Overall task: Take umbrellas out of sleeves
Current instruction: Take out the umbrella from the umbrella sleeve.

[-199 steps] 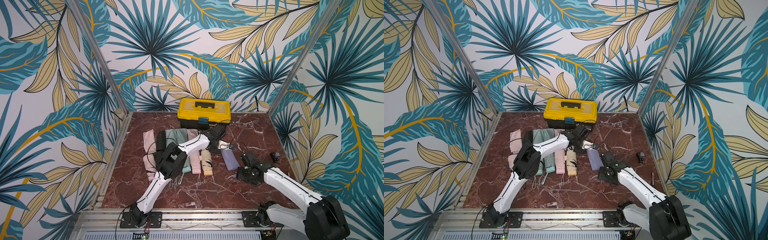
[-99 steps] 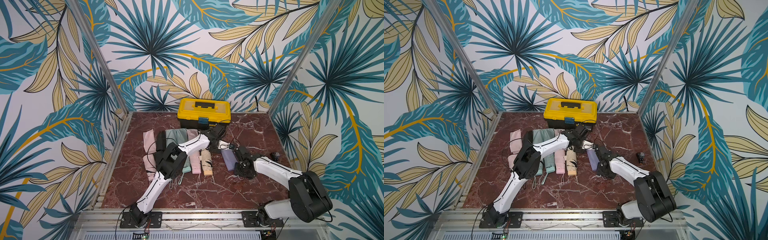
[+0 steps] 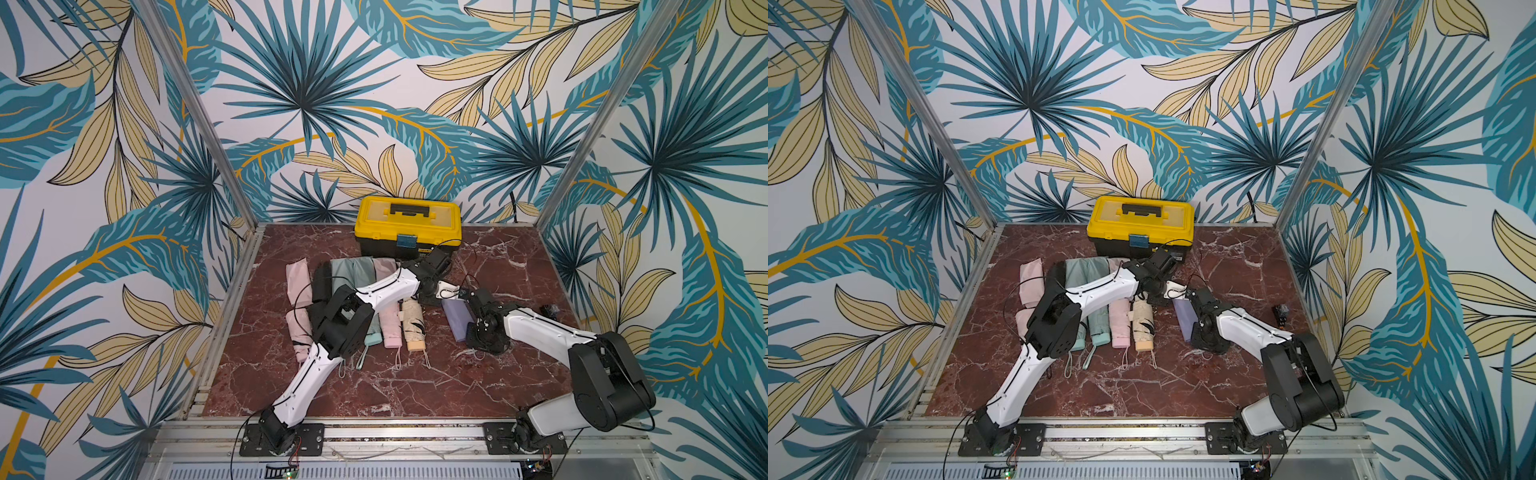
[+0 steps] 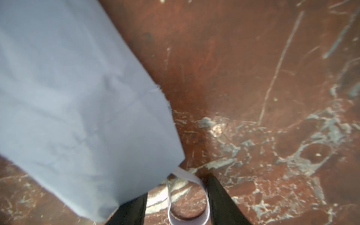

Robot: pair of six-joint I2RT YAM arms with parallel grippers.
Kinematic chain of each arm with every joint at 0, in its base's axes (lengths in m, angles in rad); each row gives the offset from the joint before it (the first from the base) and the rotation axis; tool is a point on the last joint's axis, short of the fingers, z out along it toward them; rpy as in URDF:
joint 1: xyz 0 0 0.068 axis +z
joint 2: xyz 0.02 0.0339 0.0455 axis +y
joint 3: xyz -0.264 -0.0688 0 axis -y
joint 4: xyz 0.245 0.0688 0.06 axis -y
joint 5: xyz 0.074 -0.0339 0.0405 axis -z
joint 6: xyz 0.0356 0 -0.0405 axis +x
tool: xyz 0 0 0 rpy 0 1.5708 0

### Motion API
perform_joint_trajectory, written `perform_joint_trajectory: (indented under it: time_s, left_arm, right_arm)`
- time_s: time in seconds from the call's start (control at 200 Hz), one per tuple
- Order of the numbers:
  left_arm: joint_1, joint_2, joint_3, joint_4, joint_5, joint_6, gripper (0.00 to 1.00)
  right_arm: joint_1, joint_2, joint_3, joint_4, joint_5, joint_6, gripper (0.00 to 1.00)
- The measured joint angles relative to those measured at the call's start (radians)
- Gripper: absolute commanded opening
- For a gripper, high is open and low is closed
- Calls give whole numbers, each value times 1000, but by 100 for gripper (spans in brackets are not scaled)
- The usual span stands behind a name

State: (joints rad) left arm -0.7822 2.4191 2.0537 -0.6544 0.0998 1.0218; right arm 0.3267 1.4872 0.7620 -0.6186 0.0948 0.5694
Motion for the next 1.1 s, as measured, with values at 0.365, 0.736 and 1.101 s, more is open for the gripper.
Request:
perform_joint_trajectory:
  time_s: [0.365,0.736,1.101]
  left_arm:
    - [-2,-16,-5,-2,-10,3,0]
    - [-2,-18,-22,-2,-18,3,0]
    - [-2,-29,-22,-6,-18,3,0]
  right_arm:
    - [94,-7,-5,-36,4,38,33]
    - [115,-34,-28,-64,52,97,24]
    - [121,-65,-51,-70,54,106,5]
